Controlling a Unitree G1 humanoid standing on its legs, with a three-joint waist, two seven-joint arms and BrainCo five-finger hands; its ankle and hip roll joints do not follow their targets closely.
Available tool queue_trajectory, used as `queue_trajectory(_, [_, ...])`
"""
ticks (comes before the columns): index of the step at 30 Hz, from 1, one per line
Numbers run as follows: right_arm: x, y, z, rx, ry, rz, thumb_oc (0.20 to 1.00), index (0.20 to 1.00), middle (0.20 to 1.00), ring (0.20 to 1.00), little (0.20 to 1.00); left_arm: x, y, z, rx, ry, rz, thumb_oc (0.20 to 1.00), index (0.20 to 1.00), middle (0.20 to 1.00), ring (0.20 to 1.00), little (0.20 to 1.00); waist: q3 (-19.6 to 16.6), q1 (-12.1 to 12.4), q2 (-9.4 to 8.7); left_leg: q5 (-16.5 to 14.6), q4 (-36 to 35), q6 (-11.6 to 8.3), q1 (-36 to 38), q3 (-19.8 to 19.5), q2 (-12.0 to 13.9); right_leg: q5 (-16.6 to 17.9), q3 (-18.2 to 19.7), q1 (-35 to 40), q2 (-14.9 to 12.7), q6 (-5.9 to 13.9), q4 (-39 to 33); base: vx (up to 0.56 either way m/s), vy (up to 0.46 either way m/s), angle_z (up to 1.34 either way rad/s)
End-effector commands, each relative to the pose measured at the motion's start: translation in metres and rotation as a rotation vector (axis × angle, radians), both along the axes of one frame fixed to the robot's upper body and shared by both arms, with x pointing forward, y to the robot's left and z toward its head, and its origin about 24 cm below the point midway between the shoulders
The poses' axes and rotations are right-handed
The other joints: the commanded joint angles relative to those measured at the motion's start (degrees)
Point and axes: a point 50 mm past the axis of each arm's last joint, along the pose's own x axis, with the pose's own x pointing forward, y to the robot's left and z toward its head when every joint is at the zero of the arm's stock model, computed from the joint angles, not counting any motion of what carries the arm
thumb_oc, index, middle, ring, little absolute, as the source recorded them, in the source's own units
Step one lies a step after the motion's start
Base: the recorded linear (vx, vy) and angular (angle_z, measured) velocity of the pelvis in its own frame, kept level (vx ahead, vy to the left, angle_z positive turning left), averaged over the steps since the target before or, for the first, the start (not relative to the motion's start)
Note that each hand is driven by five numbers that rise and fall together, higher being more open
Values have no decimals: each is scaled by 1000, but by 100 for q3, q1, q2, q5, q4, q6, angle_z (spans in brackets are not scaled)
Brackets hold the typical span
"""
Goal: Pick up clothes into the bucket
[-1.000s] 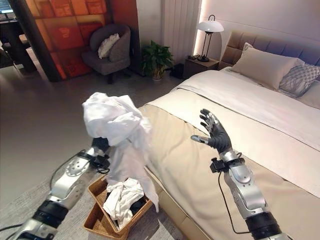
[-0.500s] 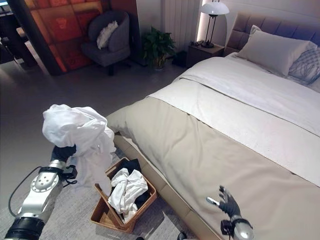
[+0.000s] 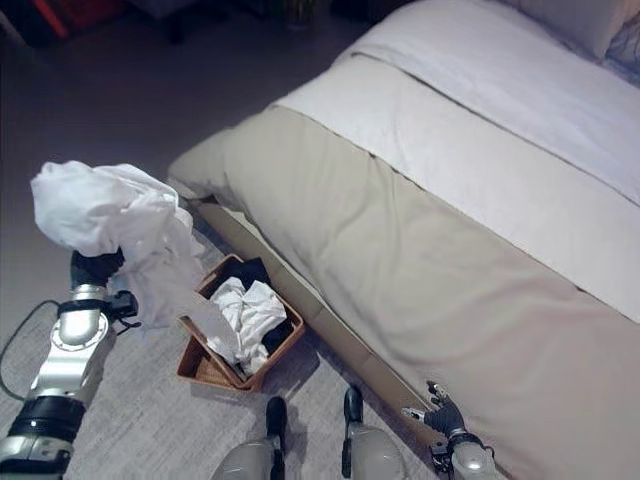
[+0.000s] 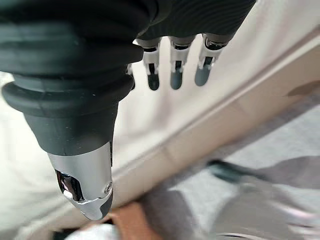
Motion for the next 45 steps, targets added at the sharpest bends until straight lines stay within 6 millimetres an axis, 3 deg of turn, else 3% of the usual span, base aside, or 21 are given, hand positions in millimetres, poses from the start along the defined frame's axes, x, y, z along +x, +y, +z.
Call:
queue_trajectory(1, [12,-3,13,-54,-80,75,1000,1000,1000,1000,1000,2,14,51,88,-215,76,200,200,200,200,200,-98,-217,-253,-755,1451,89,-709,-156,-20,181,52,-369,-429,366,292,-151,49,-13])
queue_trajectory(2, [24,-2,20,-59,-128,85,1000,1000,1000,1000,1000,4,17,59,103,-237,105,200,200,200,200,200,74,-256,-303,-798,1674,141,-991,-139,7,131,136,-736,-402,367,574,-137,71,-20])
queue_trajectory(8, [45,-4,38,-55,-253,40,1000,1000,1000,1000,1000,23,4,82,100,-305,110,200,200,200,200,200,469,-357,-311,-956,2391,244,-1938,-288,-116,-211,59,-1654,-515,293,1577,-102,32,-6])
queue_trajectory(18, [80,-14,81,-45,-504,-77,1000,1000,1000,1000,1000,40,-11,126,67,-437,88,200,200,200,200,200,859,-504,-422,-1026,3173,271,-3553,-507,-163,-220,-113,-3066,-612,335,2158,-59,2,16])
queue_trajectory(19, [80,-15,82,-48,-511,-85,1000,1000,1000,1000,1000,41,-11,127,62,-439,91,200,200,200,200,200,864,-497,-408,-1221,3252,251,-3593,-558,-135,-386,-103,-3120,-574,376,2261,26,1,10])
queue_trajectory(21, [83,-17,87,-50,-543,-102,1000,1000,1000,1000,1000,42,-13,136,68,-457,89,200,200,200,200,200,916,-506,-437,-1246,3387,253,-3892,-603,-137,-404,-124,-3393,-566,388,2361,16,6,11])
queue_trajectory(26, [87,-18,93,-53,-577,-118,1000,1000,1000,1000,1000,46,-12,142,84,-452,102,200,200,200,200,200,971,-522,-526,-1269,3594,260,-4395,-676,-120,-404,-197,-3840,-596,413,2498,-2,1,1])
queue_trajectory(36, [92,-16,102,-39,-630,-119,1000,1000,1000,1000,1000,53,-5,131,12,-391,117,200,200,200,200,200,976,-524,-644,-1286,3723,274,-5001,-747,-144,-366,-287,-4388,-635,447,2555,6,13,4])
queue_trajectory(37, [93,-15,103,-38,-633,-114,1000,1000,1000,1000,1000,54,-5,129,6,-380,118,294,294,294,294,294,976,-529,-663,-1284,3734,275,-5041,-745,-139,-354,-292,-4416,-638,449,2544,0,0,0])
queue_trajectory(38, [93,-14,102,-38,-633,-108,1000,1000,1000,1000,1000,54,-3,127,4,-369,123,1000,1000,1000,1000,1000,976,-531,-680,-1283,3747,279,-5076,-755,-138,-333,-296,-4436,-636,451,2528,0,0,0])
queue_trajectory(45, [95,-8,104,-27,-639,-78,1000,1000,1000,1000,1000,61,-6,119,-62,-327,83,1000,1000,1000,1000,1000,976,-548,-717,-1270,3747,288,-5171,-744,-154,-265,-322,-4500,-643,470,2442,-1,10,0])
